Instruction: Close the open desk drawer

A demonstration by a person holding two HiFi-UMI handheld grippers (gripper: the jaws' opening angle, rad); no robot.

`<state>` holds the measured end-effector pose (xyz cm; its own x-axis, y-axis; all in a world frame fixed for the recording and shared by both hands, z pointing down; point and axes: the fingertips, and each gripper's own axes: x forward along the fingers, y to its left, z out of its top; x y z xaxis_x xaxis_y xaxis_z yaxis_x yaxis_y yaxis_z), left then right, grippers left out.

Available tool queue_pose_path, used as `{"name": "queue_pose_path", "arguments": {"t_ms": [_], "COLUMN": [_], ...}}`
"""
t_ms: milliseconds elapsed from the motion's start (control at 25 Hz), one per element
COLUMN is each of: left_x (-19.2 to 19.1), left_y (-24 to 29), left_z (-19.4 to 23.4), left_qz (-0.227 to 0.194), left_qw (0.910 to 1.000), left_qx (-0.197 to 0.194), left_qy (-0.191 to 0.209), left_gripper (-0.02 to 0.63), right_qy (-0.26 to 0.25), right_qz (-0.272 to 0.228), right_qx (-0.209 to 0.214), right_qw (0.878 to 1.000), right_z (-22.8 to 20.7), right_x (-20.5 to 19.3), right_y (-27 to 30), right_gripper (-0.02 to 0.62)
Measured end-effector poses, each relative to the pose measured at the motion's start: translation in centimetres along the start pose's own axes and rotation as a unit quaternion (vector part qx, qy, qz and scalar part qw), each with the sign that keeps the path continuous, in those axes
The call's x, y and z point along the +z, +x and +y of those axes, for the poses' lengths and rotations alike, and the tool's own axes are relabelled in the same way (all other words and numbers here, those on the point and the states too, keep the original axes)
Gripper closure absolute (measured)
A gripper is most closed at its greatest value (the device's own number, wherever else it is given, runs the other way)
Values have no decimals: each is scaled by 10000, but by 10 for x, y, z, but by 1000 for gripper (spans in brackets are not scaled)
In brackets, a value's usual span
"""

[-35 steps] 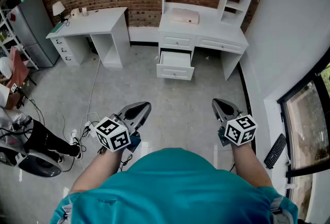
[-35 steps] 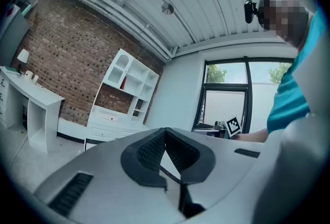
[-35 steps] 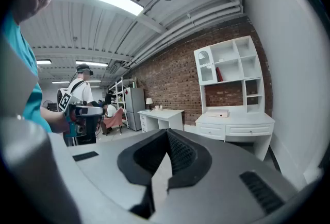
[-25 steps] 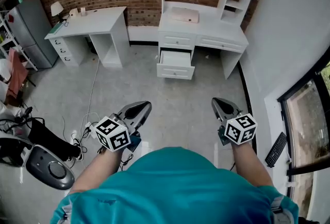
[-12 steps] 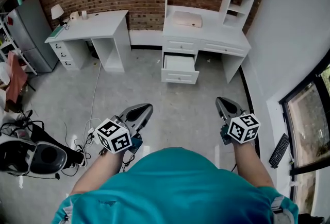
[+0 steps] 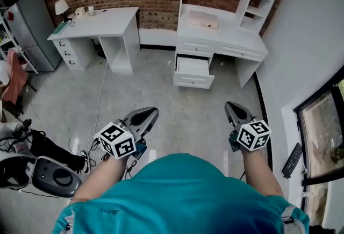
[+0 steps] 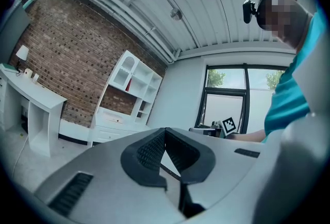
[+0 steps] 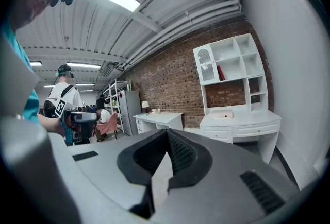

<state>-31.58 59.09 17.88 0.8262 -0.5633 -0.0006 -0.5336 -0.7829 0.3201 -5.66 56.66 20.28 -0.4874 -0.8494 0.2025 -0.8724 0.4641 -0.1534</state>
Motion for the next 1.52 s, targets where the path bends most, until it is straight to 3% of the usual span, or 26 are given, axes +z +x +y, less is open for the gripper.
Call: {"name": "queue_pose_path", "arguments": {"t_ms": [320, 720, 960, 1160, 1520], "left_x": [-5, 16, 32, 32, 32], "left_y": [54, 203, 297, 346, 395], "left_z": [33, 80, 105, 123, 189], "left_qz": [40, -183, -262, -189, -50], "left_qw": [9996, 9956, 9951, 9955, 9970], "left_qx": [297, 914, 952, 921, 734], "left_qy": [-17, -14, -70, -104, -224], "left_gripper": [592, 592, 592, 592, 592], "right_qy": [73, 19, -7, 59, 62], "right_qz": [98, 136, 195, 259, 357], "right_qx": [214, 960, 1184, 1161, 989], "right_qw": [9997, 9953, 9928, 9929, 9944], "right_z": [-66, -207, -281, -328, -364], "right_x": [-8, 28, 47, 47, 48], "right_y": [47, 141, 180, 199, 258], "right_gripper": [574, 574, 574, 574, 574]}}
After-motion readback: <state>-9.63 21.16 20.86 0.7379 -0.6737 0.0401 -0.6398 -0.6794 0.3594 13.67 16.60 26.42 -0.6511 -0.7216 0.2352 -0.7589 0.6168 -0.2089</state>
